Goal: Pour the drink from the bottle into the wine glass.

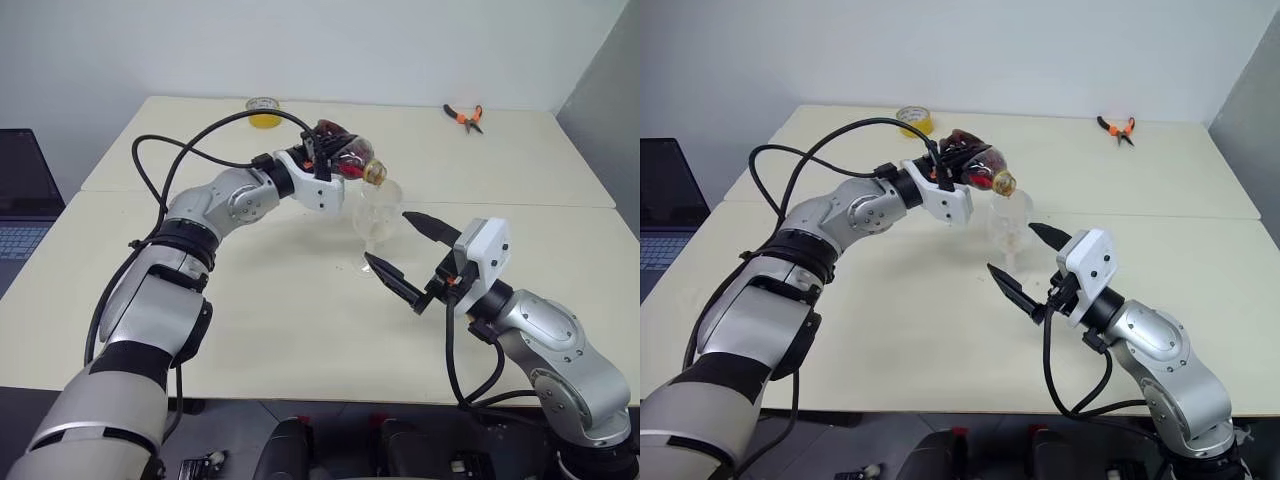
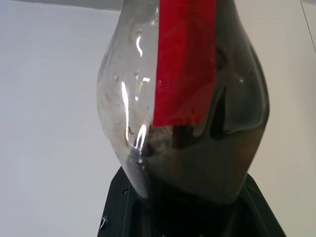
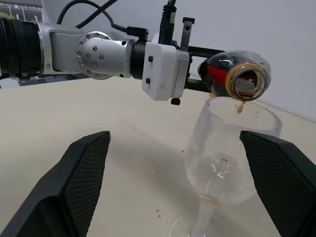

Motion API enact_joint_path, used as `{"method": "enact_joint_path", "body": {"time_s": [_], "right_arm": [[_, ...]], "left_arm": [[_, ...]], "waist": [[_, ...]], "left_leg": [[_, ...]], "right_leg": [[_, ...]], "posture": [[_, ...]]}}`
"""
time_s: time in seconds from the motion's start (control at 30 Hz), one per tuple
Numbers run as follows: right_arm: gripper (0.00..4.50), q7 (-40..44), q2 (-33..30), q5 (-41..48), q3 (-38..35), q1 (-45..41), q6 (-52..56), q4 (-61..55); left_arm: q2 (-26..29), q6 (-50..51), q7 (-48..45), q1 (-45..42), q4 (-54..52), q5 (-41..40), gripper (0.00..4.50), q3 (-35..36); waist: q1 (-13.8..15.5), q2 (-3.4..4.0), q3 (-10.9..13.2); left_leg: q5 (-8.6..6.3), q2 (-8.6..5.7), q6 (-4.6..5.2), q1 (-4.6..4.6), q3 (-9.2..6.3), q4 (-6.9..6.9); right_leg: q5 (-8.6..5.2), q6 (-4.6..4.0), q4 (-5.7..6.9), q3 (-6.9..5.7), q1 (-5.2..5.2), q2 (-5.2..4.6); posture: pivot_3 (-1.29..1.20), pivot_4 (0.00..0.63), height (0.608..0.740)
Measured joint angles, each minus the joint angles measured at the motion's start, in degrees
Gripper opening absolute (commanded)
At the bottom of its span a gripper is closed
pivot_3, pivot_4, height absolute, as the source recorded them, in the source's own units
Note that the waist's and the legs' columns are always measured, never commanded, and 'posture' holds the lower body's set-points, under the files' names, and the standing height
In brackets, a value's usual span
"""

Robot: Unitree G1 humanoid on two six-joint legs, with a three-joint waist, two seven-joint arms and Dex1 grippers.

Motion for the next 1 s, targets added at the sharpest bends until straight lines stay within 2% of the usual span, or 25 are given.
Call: {"method": "enact_joint_path", "body": {"time_s": [0.27,0.77,1.0], "right_arm": [[4.5,0.0,0.0,-0.04,0.0,0.0,0.0,0.02],[4.5,-1.61,1.06,-3.31,-0.46,0.0,-0.26,2.44],[4.5,-2.39,3.62,-3.67,-2.52,0.01,-3.17,3.12]], "left_arm": [[0.17,-0.08,2.93,-1.57,0.98,1.72,0.76,-1.49],[0.87,-1.18,6.14,-2.42,1.23,2.99,0.75,-2.84],[0.97,-1.2,6.3,-2.49,1.32,3.87,0.75,-3.47]], "waist": [[-0.01,0.0,0.0],[-0.01,0.0,0.0],[-0.01,0.0,0.0]], "left_leg": [[0.06,0.0,-0.09,-0.35,0.1,0.12],[0.09,0.0,-0.14,-0.36,0.1,0.15],[0.1,-0.01,-0.15,-0.36,0.1,0.15]], "right_leg": [[0.0,0.0,0.27,0.03,-0.45,0.0],[0.0,0.0,0.3,0.02,-0.47,0.0],[0.0,0.0,0.3,0.02,-0.47,0.0]], "posture": [[0.0,0.15,0.74],[0.0,0.15,0.74],[0.0,0.15,0.74]]}}
